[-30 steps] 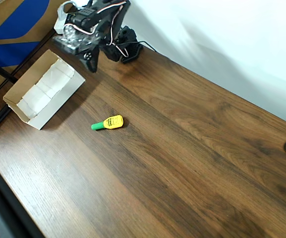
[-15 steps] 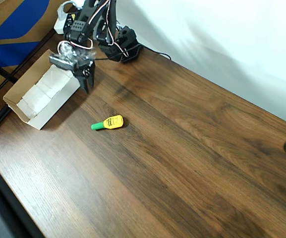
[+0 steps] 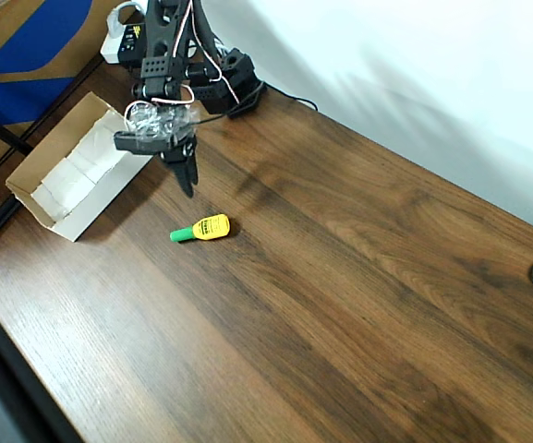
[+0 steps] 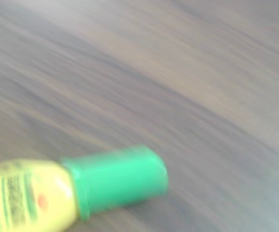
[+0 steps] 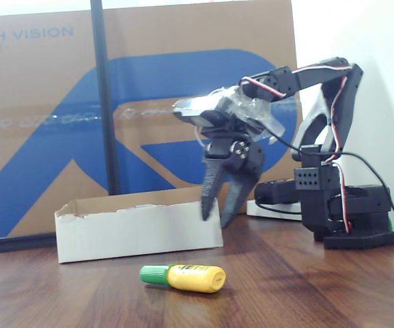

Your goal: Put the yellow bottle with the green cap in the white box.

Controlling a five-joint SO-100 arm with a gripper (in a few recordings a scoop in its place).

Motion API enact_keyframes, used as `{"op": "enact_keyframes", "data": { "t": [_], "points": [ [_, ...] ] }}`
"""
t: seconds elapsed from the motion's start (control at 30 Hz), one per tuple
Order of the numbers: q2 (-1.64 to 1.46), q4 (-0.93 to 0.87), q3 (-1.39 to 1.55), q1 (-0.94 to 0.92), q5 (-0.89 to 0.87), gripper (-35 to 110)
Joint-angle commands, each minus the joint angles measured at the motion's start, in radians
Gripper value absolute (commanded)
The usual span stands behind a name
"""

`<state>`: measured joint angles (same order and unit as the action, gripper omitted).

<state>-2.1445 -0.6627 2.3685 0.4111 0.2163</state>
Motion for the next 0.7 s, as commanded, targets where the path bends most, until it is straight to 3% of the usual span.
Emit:
{"op": "enact_keyframes", "data": {
  "t": [0.0,0.33,0.67],
  "points": [
    [0.028,0.037,-0.063,-0.012,0.003,18],
    [0.227,0.135,-0.115,-0.083,0.083,23],
    [0.293,0.044,-0.288,-0.012,-0.044,27]
  ]
}}
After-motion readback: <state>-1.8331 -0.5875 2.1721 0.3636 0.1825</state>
